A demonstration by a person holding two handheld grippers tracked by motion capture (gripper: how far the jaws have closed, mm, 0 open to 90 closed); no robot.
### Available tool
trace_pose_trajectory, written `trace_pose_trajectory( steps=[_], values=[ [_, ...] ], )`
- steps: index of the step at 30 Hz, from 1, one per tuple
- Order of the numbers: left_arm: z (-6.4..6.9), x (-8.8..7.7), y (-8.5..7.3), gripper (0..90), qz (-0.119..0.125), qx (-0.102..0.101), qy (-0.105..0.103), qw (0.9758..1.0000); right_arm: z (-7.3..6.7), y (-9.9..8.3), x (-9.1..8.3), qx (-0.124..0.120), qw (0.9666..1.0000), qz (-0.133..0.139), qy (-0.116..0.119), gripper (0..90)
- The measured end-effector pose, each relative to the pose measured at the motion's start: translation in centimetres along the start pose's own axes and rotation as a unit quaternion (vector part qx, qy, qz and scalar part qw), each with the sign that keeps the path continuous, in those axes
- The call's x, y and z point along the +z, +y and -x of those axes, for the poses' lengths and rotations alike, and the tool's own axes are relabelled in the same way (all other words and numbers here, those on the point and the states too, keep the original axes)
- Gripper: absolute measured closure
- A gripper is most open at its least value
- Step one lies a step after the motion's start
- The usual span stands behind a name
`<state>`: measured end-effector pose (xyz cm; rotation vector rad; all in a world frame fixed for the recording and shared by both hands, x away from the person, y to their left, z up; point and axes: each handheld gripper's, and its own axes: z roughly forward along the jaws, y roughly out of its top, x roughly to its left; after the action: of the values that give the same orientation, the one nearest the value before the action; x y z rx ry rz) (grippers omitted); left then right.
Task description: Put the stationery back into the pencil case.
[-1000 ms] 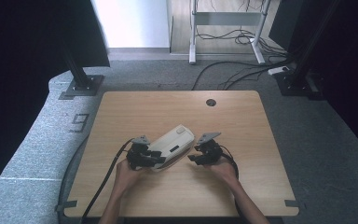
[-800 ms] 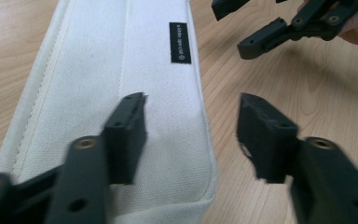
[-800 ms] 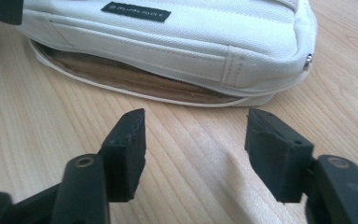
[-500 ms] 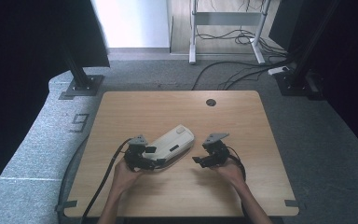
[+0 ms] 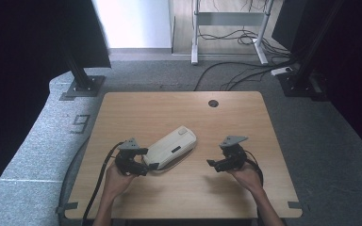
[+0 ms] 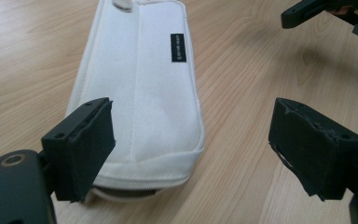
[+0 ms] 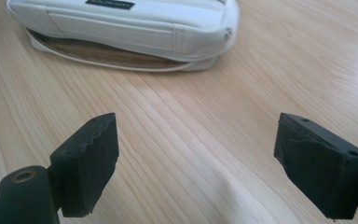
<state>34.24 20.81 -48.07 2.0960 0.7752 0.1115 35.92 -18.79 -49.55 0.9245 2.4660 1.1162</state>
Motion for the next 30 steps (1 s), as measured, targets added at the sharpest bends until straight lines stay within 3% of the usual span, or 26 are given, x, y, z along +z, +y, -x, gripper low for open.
trace_pose_trajectory(
  steps=[10,20,30],
  values=[
    [0.1,-0.1,-1.5,0.4,-0.040,0.019,0.043,0.9981,1.2,-2.4,-2.1,0.014,0.9995,0.002,-0.028,10.1],
    [-1.1,-0.2,-4.1,0.0,-0.046,-0.008,0.057,0.9973,2.0,-5.6,-2.1,0.034,0.9977,-0.015,-0.056,2.8],
    [-1.7,0.9,-6.7,0.0,-0.081,-0.016,0.085,0.9930,2.3,-8.2,-1.7,0.058,0.9964,-0.019,-0.058,0.0]
  ],
)
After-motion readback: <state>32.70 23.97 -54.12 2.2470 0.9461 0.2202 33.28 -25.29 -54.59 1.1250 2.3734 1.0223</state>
